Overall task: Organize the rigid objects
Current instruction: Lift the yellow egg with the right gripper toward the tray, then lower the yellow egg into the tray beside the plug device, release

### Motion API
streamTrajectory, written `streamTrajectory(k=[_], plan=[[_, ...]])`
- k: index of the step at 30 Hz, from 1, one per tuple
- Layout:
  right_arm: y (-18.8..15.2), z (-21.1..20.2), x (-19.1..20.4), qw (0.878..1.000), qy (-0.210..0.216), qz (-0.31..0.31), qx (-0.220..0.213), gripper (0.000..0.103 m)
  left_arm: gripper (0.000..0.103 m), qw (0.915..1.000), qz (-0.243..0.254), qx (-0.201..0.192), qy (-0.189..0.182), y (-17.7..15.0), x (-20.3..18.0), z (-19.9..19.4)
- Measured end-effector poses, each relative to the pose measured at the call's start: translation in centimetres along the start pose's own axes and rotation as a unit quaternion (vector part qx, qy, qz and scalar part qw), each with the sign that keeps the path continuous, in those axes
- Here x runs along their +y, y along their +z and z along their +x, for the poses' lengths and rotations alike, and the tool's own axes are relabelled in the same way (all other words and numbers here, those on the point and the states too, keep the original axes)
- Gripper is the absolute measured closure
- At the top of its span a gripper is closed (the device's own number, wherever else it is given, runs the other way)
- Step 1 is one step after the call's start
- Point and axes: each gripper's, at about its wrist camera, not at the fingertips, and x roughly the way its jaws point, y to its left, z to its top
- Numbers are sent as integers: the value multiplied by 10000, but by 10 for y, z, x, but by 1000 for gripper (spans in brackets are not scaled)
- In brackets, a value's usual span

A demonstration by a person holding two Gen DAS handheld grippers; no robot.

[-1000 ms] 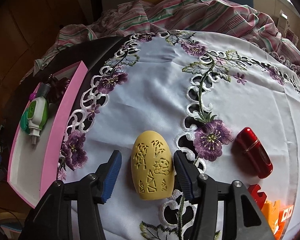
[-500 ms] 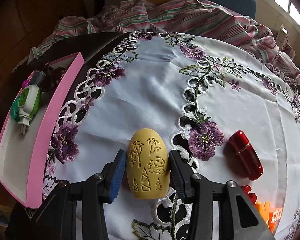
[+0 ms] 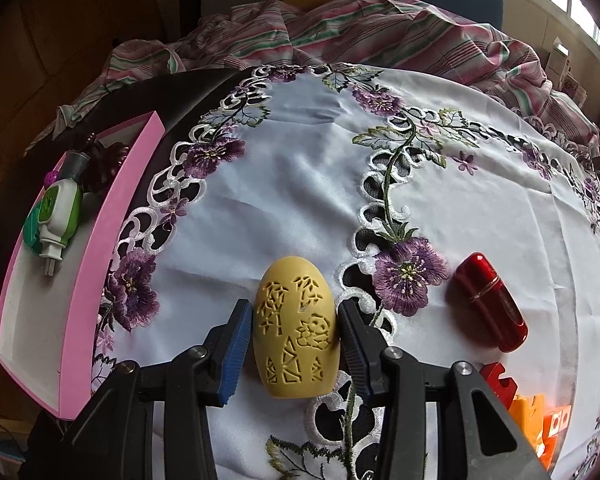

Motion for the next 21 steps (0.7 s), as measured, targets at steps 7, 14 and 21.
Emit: streamTrajectory(k=[7,14,21], plan=[[9,-29,25,9989,385,147,-228,59,26,9998,-186,-12,-5,-2,13,-1],[20,-45,96,9940,993,-52,-445,59,26,9992,-387,-70,-6,-5,29,-6],[39,-16,146,9950,949,-35,-307,59,26,9980,-628,-80,29,-9,50,-7]])
